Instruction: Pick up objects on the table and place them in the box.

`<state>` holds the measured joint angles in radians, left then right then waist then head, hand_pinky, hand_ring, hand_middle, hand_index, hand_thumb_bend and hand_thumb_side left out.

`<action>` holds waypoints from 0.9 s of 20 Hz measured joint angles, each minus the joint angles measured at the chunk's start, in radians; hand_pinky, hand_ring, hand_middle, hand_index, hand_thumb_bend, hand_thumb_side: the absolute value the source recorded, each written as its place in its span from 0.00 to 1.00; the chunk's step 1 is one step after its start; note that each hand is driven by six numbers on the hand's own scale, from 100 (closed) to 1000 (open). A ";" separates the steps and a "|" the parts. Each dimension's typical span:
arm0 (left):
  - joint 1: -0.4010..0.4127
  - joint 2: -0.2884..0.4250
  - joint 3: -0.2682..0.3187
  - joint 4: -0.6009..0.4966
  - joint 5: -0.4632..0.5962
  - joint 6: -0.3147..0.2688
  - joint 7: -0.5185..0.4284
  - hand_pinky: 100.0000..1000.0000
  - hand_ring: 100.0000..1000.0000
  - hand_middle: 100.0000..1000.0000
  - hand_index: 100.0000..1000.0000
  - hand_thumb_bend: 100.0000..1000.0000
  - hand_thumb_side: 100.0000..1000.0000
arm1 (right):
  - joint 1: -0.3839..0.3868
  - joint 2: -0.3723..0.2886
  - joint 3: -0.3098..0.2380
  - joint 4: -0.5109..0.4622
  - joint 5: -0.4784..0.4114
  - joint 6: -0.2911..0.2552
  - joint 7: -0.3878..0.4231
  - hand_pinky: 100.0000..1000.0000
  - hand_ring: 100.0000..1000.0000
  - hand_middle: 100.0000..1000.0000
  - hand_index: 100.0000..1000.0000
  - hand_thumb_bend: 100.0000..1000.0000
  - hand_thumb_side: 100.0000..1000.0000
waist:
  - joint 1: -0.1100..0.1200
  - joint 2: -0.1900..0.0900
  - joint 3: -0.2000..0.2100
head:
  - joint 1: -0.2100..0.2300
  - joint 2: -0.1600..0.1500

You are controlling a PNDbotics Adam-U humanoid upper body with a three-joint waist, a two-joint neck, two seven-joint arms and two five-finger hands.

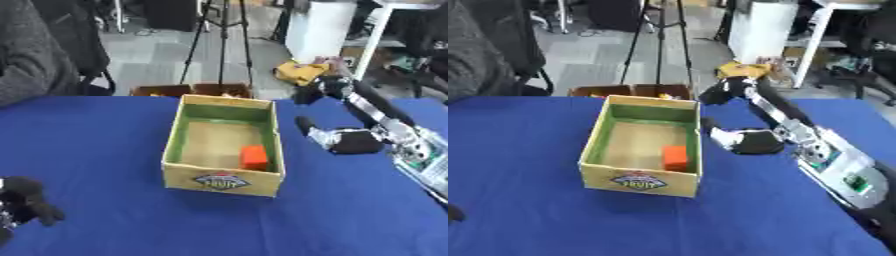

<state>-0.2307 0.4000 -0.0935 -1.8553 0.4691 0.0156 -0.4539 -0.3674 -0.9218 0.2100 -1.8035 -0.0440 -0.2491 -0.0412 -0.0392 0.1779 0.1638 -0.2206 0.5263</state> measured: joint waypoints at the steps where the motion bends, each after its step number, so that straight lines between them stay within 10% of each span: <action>1: 0.005 0.004 0.006 0.003 -0.004 -0.004 0.006 0.60 0.46 0.44 0.69 0.18 1.00 | 0.021 -0.004 -0.012 -0.022 -0.023 0.004 -0.004 0.68 0.68 0.57 0.73 0.04 0.36 | -0.001 -0.001 -0.011 | 0.005 0.000; 18: 0.046 0.015 0.042 0.058 -0.062 -0.039 0.053 0.59 0.46 0.44 0.69 0.18 1.00 | 0.270 0.086 -0.124 -0.176 -0.170 0.010 -0.061 0.69 0.67 0.54 0.71 0.00 0.43 | 0.000 -0.012 -0.084 | 0.078 0.003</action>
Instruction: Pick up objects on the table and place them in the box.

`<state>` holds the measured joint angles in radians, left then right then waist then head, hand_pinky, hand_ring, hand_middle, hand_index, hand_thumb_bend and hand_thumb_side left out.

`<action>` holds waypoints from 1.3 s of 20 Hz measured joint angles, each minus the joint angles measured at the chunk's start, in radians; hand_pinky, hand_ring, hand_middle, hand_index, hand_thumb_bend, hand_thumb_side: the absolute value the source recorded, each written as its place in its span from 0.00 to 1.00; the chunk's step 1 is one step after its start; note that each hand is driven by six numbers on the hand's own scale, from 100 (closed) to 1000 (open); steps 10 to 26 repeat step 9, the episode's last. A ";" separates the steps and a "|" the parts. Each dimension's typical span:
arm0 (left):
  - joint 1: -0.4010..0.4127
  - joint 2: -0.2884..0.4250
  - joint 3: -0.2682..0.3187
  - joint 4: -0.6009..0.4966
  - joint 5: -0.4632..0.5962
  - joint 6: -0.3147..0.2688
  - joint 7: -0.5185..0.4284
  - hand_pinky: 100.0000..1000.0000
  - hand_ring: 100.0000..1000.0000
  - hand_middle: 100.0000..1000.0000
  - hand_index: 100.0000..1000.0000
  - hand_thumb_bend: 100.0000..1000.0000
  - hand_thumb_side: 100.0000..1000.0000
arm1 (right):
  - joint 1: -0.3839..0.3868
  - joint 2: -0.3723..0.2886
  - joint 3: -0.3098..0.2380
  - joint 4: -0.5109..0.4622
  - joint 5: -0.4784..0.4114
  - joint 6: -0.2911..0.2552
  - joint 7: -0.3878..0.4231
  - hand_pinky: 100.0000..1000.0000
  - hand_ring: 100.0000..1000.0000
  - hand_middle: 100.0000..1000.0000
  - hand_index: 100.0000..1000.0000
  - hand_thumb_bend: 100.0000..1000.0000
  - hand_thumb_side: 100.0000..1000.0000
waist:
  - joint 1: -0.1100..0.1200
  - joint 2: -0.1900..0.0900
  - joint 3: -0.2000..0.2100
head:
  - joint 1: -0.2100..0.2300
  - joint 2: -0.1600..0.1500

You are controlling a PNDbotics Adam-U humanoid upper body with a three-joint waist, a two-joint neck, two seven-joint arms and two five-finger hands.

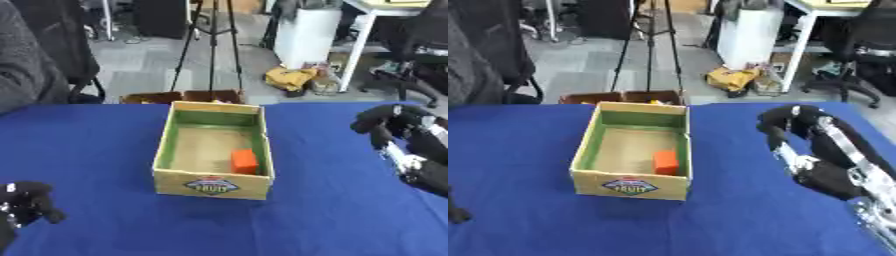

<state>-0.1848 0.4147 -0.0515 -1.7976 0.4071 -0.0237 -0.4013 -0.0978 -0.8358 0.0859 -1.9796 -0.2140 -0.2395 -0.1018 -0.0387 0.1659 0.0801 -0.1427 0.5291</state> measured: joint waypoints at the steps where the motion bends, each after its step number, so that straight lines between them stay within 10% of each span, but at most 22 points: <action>1: 0.000 0.000 0.000 0.003 -0.003 0.000 0.000 0.59 0.47 0.44 0.69 0.18 1.00 | 0.006 0.012 0.000 0.000 -0.001 -0.004 0.002 0.69 0.67 0.54 0.71 0.00 0.43 | 0.000 0.000 -0.001 | 0.004 0.002; 26: 0.000 0.000 0.001 0.017 -0.013 -0.003 0.006 0.59 0.47 0.44 0.68 0.18 1.00 | 0.046 0.083 0.000 0.000 0.001 -0.033 0.021 0.69 0.67 0.54 0.71 0.00 0.44 | -0.006 0.000 -0.014 | 0.032 0.015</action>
